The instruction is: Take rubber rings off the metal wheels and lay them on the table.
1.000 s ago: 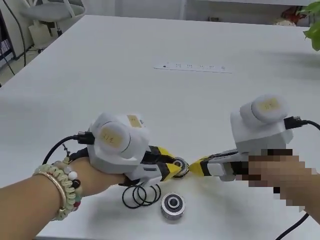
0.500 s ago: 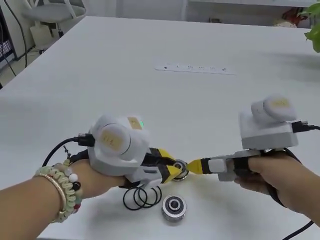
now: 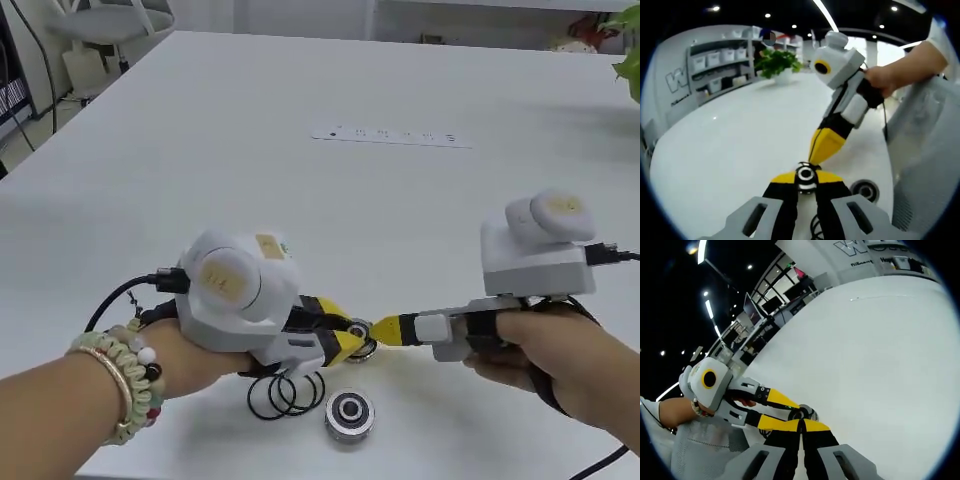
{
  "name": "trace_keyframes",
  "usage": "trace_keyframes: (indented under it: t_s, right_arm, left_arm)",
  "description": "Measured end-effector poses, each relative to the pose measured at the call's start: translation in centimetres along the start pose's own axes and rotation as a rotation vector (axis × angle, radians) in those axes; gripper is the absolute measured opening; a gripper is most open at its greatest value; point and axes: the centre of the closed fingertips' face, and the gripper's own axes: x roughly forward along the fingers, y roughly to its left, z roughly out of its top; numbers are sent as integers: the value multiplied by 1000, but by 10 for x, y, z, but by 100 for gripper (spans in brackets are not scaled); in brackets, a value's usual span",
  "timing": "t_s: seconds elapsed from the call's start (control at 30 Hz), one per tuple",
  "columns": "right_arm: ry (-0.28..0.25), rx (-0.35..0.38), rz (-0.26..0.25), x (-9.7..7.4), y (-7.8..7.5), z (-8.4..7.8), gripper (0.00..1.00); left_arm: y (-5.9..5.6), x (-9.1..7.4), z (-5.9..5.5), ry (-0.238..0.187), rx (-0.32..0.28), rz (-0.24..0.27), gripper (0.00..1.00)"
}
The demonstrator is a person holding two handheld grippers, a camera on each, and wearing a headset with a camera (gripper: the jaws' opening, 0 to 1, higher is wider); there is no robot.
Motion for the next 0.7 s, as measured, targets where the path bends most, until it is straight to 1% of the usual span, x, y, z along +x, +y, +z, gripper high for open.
trace_keyframes:
  t_s: [0.23, 0.27, 0.3, 0.33, 0.37, 0.4, 0.43, 0.47, 0.53, 0.57, 0.7]
  right_arm:
    - [-14, 4, 20, 1, 5, 3, 0]
    - [-21, 13, 36, 1, 8, 5, 0]
    - [-27, 13, 41, 1, 10, 6, 0]
    - [-31, -9, 93, 1, 20, 8, 0]
    - [-106, 29, 120, 1, 28, 24, 0]
    - [-62, 12, 76, 1, 23, 19, 0]
    - [-45, -61, 16, 2, 11, 16, 0]
    - [-52, -48, 26, 2, 12, 14, 0]
    - [-29, -8, 32, 2, 8, 8, 0]
    - [-28, -15, 6, 1, 2, 8, 0]
    - [-35, 2, -6, 0, -2, 11, 0]
  left_arm:
    - [0, 0, 0, -1, 1, 2, 13]
    - [0, 0, 0, -1, 2, 1, 13]
    - [0, 0, 0, -2, 2, 1, 13]
    - [0, 1, 0, -3, 2, 2, 13]
    - [-1, 1, 1, -5, 2, 2, 13]
    - [-1, 1, 1, -5, 2, 4, 13]
    - [-1, 2, 1, -6, 2, 4, 13]
    - [-1, 2, 1, -6, 2, 3, 13]
    - [-1, 2, 1, -6, 3, 4, 13]
    - [-1, 2, 1, -6, 3, 5, 13]
    - [-1, 2, 1, -5, 5, 8, 13]
